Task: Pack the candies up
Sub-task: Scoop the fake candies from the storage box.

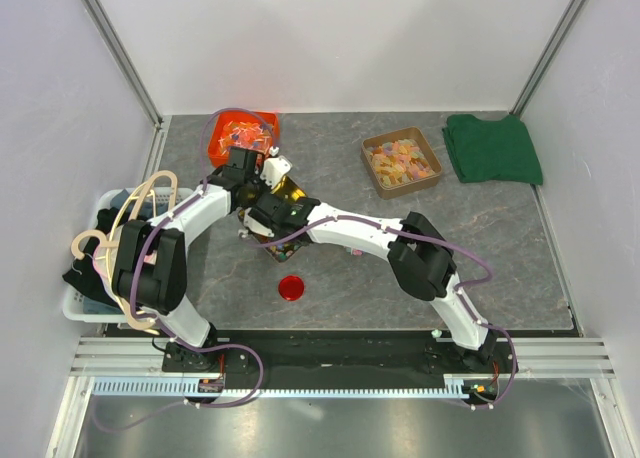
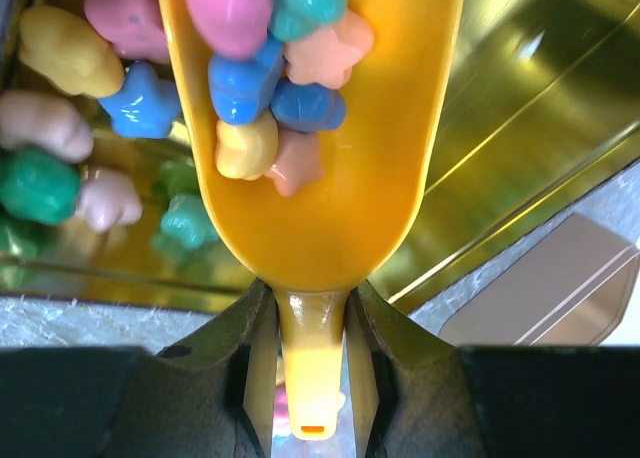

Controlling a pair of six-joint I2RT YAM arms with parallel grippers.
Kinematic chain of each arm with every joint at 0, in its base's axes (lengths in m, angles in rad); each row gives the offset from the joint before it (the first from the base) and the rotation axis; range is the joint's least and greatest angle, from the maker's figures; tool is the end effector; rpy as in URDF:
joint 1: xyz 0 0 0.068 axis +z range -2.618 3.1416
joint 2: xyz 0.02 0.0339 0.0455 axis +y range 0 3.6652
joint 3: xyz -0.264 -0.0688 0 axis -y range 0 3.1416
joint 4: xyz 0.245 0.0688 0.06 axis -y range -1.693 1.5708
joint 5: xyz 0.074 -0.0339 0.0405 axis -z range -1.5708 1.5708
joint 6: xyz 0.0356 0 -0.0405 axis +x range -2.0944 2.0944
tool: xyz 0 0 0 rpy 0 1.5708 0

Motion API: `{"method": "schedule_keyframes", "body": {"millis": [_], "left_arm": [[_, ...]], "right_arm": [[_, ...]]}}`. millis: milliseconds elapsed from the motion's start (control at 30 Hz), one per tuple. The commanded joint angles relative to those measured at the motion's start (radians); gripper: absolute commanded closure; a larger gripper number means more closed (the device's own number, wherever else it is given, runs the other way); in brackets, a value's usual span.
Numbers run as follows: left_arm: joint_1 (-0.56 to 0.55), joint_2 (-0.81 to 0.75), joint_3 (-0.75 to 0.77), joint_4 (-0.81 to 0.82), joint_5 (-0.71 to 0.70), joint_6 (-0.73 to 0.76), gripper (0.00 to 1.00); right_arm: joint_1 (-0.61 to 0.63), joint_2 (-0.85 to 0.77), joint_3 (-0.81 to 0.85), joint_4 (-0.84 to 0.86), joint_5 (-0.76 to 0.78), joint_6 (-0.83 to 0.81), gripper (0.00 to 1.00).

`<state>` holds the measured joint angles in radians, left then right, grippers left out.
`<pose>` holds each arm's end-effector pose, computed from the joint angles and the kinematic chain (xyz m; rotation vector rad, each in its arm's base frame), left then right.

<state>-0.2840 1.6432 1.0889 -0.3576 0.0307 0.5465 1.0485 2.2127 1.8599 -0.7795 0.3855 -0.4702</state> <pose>0.3319 -0.0980 0.2122 1.0138 2.2672 0.0733 0.2481 0.4042 0.1997 -1.7064 1.9618 -0.3209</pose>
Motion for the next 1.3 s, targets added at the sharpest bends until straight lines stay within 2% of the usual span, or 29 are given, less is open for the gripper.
{"method": "schedule_keyframes", "body": {"millis": [0,567,1267], "left_arm": [[0.022,-0.022,0.019,0.045,0.017,-0.049,0.98],[0.095,0.036,0.043,0.040,-0.009,-0.056,0.98],[0.180,0.141,0.065,0.060,0.028,-0.060,0.98]], "right_arm": [[0.004,-0.059,-0.034,0.000,0.024,0.042,1.00],[0.004,-0.084,0.038,-0.024,0.000,0.035,1.00],[0.048,-0.194,0.094,-0.060,-0.134,-0.019,1.00]]}}
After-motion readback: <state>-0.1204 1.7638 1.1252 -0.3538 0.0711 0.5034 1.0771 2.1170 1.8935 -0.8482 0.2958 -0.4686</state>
